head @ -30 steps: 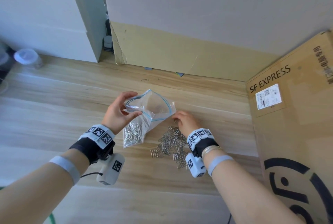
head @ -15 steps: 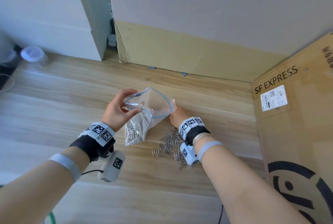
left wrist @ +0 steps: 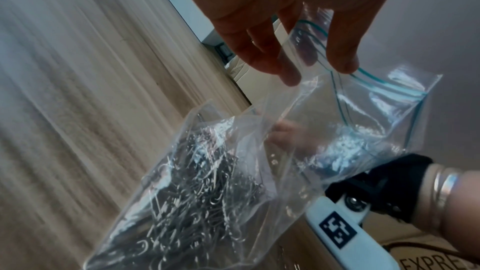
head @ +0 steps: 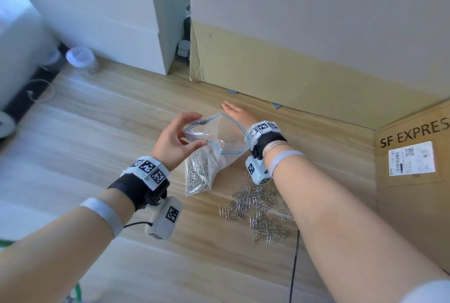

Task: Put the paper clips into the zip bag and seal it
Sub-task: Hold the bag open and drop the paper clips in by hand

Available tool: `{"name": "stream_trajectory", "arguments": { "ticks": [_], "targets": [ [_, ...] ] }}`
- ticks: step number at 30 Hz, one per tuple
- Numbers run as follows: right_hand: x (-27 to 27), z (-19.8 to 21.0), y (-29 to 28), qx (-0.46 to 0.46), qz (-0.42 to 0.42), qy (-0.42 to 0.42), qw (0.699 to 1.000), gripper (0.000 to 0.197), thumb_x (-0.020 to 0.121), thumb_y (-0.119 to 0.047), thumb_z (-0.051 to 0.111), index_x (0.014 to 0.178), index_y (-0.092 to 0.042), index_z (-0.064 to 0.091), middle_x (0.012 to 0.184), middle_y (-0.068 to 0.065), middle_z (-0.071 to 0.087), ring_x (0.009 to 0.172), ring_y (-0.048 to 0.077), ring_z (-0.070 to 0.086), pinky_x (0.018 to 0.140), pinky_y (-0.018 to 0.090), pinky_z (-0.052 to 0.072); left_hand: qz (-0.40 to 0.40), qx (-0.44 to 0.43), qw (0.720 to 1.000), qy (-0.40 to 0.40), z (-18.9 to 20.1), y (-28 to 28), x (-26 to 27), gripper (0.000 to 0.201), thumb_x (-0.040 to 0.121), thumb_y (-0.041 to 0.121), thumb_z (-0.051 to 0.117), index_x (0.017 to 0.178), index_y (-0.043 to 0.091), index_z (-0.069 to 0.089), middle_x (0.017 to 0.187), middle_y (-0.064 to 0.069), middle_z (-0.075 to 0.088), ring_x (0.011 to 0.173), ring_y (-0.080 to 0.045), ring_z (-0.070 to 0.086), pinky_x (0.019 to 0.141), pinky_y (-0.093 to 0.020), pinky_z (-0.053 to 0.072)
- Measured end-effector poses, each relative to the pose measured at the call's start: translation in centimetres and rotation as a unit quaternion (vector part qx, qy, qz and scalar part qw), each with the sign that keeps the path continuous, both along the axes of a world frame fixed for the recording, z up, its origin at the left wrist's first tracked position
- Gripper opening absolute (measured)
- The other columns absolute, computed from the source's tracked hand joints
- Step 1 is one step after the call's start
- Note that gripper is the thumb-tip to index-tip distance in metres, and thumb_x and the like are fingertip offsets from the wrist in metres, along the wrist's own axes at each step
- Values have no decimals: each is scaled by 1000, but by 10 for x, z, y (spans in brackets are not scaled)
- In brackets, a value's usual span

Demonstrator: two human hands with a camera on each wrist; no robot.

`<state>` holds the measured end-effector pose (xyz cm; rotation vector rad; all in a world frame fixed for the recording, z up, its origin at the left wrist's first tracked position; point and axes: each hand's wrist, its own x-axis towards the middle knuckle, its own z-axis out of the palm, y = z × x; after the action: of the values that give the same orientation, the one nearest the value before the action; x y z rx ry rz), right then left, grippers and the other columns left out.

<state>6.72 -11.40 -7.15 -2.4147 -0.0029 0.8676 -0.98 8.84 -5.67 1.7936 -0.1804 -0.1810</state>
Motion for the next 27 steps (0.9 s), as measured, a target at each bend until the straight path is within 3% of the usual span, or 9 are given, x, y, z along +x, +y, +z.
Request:
{"name": "stream_trajectory", "arguments": {
  "ticks": [2,4,8,11,13,16,21,24,27],
  "targets": [
    [10,-7,3,-3,18,6,1000,45,100,-15,22,144,-16,11,155,0,6,141,19,11,112,30,10,1,-4,1000,5,-1,1,2,52,71,7,75,113,23,48,109,19,54,86,11,55,65,-8,43],
    [16,-14,5,-7,20,-3,1000,45,100,-25,27,143,-16,20,154,1,14,141,18,13,113,30,9,2,-9,1000,11,-3,0,4,53,71,7,75,114,22,48,109,17,55,75,8,56,59,-8,42],
    [6,-25,-4,-52,15,-50,997,36,94,-28,44,128,-18,47,136,1,47,125,20,42,96,24,30,-4,-9,1000,8,-3,-3,5,53,71,6,74,115,21,48,110,7,57,70,9,54,57,-6,39],
    [-31,-25,-23,-119,13,-58,991,50,89,-17,53,135,-22,35,126,2,46,125,21,41,92,26,33,-15,-7,1000,6,0,-8,2,54,71,5,74,116,18,48,110,7,56,63,11,53,56,-4,38],
    [-67,-15,-28,-116,-73,-33,990,55,87,-8,53,136,-14,30,125,4,43,124,24,40,97,31,34,-26,-3,1000,0,2,-11,1,54,72,6,74,117,18,48,110,10,55,63,12,53,56,-4,38],
    [-101,-17,-30,-120,-54,-94,987,28,88,-6,41,113,-4,52,113,16,57,107,33,53,78,30,37,-50,7,999,-8,3,-15,-3,53,71,11,74,115,23,47,109,15,56,69,13,54,58,-4,39],
    [-158,-26,-40,-53,-23,-153,986,36,83,2,44,108,-14,62,120,4,57,113,22,47,102,32,35,-82,21,996,-15,6,-21,-11,51,71,15,75,113,27,48,110,28,51,90,12,55,73,-15,49],
    [-186,-25,-42,-55,-36,-149,987,34,84,-2,44,108,-18,63,119,0,58,112,21,49,99,36,38,-102,26,994,-14,7,-22,-15,47,72,14,74,109,31,50,105,38,54,97,9,55,82,-30,51],
    [-200,-23,-55,-60,-111,-187,974,38,88,-9,46,123,-20,54,132,-2,50,120,19,44,105,33,34,-112,31,993,-15,11,-23,-19,49,72,13,74,101,43,48,103,46,51,92,11,54,80,-32,50]
  ]
}}
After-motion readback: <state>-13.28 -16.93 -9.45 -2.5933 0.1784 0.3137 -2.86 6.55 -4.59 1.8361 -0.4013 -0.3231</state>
